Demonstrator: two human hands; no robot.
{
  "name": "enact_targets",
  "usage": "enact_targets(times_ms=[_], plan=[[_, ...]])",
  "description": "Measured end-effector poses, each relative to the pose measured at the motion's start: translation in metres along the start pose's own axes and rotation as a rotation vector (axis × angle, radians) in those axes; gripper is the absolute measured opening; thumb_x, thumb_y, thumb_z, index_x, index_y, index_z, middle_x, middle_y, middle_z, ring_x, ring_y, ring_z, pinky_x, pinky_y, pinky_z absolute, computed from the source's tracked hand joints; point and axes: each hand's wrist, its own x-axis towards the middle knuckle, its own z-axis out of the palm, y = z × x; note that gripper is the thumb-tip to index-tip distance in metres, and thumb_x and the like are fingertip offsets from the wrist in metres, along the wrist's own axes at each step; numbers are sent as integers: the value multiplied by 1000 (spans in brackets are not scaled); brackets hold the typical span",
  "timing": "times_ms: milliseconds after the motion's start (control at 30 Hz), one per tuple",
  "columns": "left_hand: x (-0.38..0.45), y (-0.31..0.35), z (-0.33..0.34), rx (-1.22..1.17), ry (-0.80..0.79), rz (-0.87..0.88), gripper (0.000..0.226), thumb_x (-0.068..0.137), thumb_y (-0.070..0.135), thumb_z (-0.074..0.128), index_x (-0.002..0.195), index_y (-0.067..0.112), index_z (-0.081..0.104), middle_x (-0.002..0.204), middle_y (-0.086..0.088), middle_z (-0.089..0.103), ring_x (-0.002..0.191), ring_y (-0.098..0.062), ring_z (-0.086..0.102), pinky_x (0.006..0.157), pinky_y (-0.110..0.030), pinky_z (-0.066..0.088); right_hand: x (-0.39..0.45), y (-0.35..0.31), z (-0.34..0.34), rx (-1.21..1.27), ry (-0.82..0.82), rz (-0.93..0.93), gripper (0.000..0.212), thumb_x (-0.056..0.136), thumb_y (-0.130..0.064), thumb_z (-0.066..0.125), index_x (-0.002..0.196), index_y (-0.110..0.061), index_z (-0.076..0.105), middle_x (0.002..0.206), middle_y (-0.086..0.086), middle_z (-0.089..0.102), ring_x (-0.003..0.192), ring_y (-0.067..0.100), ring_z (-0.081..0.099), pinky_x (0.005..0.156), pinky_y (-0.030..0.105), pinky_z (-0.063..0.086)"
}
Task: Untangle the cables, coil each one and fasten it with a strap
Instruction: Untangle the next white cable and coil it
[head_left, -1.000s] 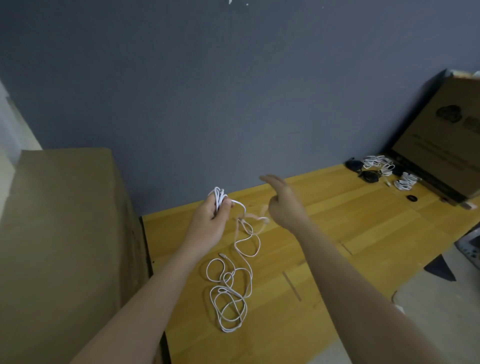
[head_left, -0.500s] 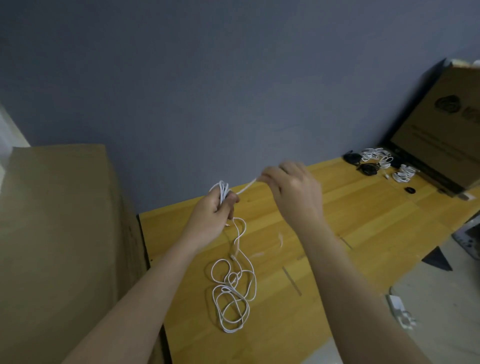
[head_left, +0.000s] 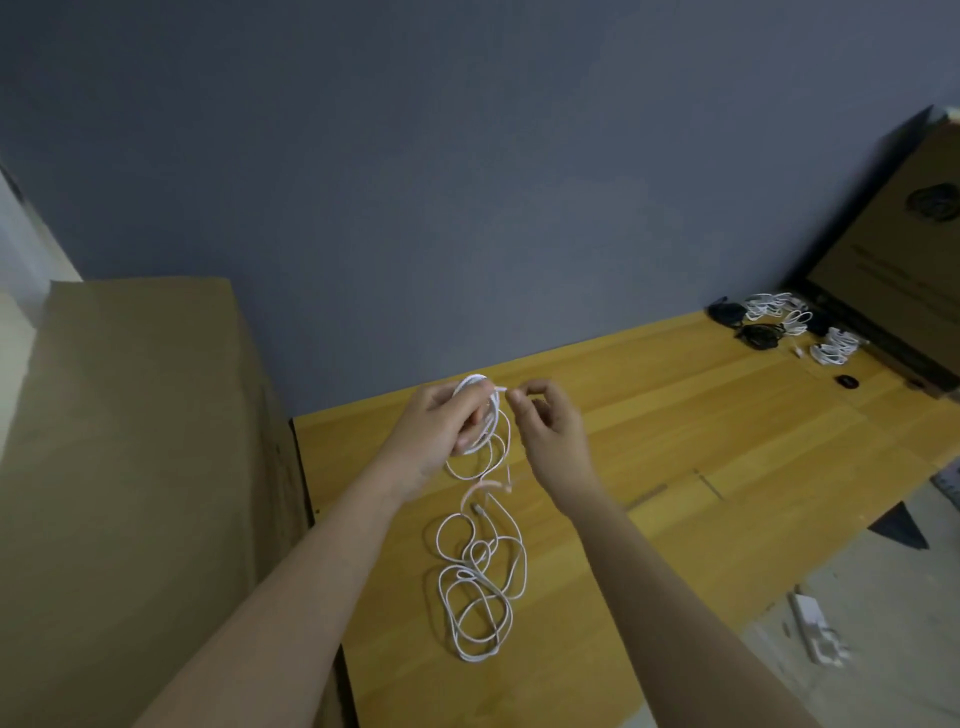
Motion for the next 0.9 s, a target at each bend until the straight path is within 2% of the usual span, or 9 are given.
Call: enact_targets(times_ms=[100,233,367,433,500,700,767,833,900], plan=[[2,0,-7,49,78,-29,42,99,22,46,58,14,39,39,5,33,39,-9,29,49,-22,30,-8,7,-17,-257,-61,-156,11,90,-39,55,84,-31,59,57,-5,50,51,15,46,49,27,36],[6,1,-15,-83,188,-43,43,100,24,44,58,15,41,39,6,31,39,-8,27,48,-22,28,-4,23,-49,-582,-101,-162,16,97,-33,50,98,-30,66,58,-10,54,58,11,52,61,33,45],[5,3,-10,-217,136,-30,40,102,30,38,68,13,49,40,7,30,39,-6,26,44,-16,28,9,7,-63,-614,145,-134,27,101,-39,38,103,-29,62,49,-8,44,51,19,43,51,37,37],[3,2,-5,-231,71,-15,39,97,39,38,73,11,53,41,6,29,39,-5,26,43,-13,29,17,-15,-56,-684,265,-154,36,102,-41,30,116,-23,59,60,-7,52,63,27,52,55,34,31],[1,2,-2,-242,18,-16,42,86,49,41,75,11,54,42,6,28,40,-5,25,43,-12,29,23,-30,-44,-784,307,-128,41,103,-41,25,123,-22,54,79,8,64,80,37,57,60,35,32],[-1,1,4,-273,-67,-11,38,86,44,44,71,11,54,40,5,30,39,-7,24,43,-17,20,17,2,-2,-1122,78,-125,40,104,-42,24,109,-18,55,93,13,69,86,39,64,59,33,32],[-1,-1,4,-280,-41,12,36,93,39,40,76,10,52,45,2,37,38,-8,29,42,-16,25,2,21,5,-1152,9,-197,39,103,-43,26,104,-19,58,83,11,70,78,37,66,55,32,31],[2,-3,4,-257,26,24,32,100,30,38,80,10,52,52,1,49,41,-9,40,44,-15,35,-13,36,10,-1192,4,-292,37,98,-42,34,88,-21,63,56,5,64,50,30,63,42,25,25],[3,-7,5,-233,85,9,26,102,22,39,85,10,53,60,3,61,46,-8,51,49,-16,43,-27,51,15,-1182,-6,-409,35,92,-40,36,85,-23,66,46,1,57,35,23,55,34,19,23]])
